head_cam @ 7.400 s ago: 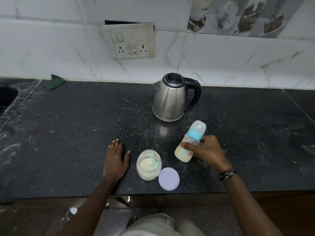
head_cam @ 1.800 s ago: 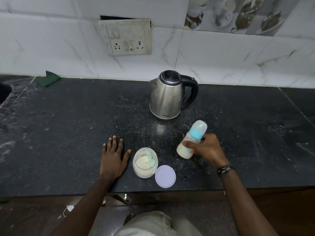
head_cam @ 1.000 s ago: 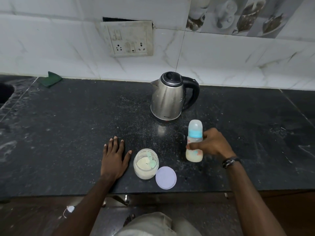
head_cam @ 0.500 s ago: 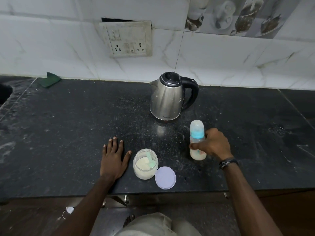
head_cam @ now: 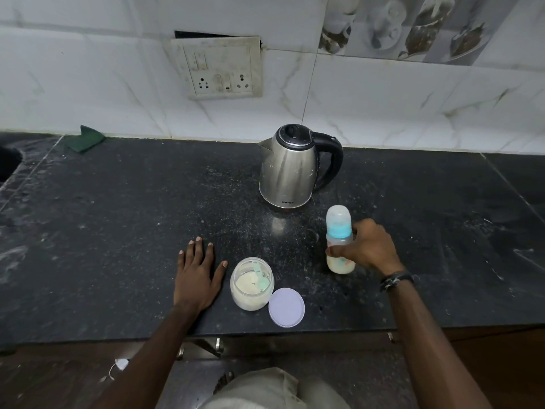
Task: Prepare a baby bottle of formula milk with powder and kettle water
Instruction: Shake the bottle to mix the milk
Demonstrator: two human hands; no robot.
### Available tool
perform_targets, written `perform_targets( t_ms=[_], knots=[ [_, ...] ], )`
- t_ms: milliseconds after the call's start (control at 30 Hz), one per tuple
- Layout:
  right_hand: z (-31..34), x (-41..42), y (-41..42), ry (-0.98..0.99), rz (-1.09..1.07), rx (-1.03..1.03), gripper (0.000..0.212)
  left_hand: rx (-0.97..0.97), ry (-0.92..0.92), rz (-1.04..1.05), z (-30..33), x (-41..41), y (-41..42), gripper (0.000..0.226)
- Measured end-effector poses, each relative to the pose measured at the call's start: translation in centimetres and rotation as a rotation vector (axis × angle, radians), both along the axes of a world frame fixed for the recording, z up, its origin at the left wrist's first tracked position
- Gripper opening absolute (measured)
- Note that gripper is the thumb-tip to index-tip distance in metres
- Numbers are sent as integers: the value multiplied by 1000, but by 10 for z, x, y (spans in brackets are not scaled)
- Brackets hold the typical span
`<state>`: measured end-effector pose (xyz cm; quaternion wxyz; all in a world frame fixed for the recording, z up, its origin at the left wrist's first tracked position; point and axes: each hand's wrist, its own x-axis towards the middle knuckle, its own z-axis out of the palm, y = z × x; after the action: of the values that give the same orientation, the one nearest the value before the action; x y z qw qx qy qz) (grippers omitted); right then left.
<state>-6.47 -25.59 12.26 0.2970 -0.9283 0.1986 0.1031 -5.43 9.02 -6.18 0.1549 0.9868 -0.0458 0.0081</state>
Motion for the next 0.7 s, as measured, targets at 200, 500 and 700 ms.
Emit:
perform_targets(
  t_ms=[200, 500, 700],
  knots=[
    [2, -1, 0, 8, 26, -39, 51, 5, 1, 2, -1, 1, 0, 83],
    [4, -3, -2, 107, 127, -202, 74, 5, -3, 7, -2, 0, 1, 83],
    [0, -2, -2, 11, 111, 80, 48, 8, -5, 6, -2, 0, 0, 82]
  ],
)
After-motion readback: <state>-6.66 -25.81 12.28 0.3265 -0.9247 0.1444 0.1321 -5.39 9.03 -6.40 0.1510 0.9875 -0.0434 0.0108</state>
